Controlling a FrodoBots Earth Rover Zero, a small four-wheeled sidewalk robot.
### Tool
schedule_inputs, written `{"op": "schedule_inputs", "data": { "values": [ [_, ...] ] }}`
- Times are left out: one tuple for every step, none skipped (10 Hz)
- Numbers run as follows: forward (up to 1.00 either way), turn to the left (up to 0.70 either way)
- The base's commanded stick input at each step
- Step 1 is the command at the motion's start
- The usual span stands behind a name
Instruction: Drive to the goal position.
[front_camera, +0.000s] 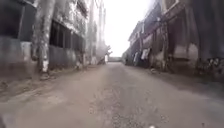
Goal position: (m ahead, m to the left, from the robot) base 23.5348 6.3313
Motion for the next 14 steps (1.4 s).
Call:
{"op": "schedule_inputs", "data": {
  "values": [
    [0.5,0.0],
    [0.5,0.0],
    [0.5,0.0],
    [0.5,0.0],
    [0.5,0.0],
    [0.5,0.0],
    [0.5,0.0],
    [0.5,0.0],
    [0.5,0.0],
    [0.5,0.0],
    [0.5,0.0],
    [0.5,0.0],
    [0.5,0.0],
    [0.5,0.0]
  ]
}}
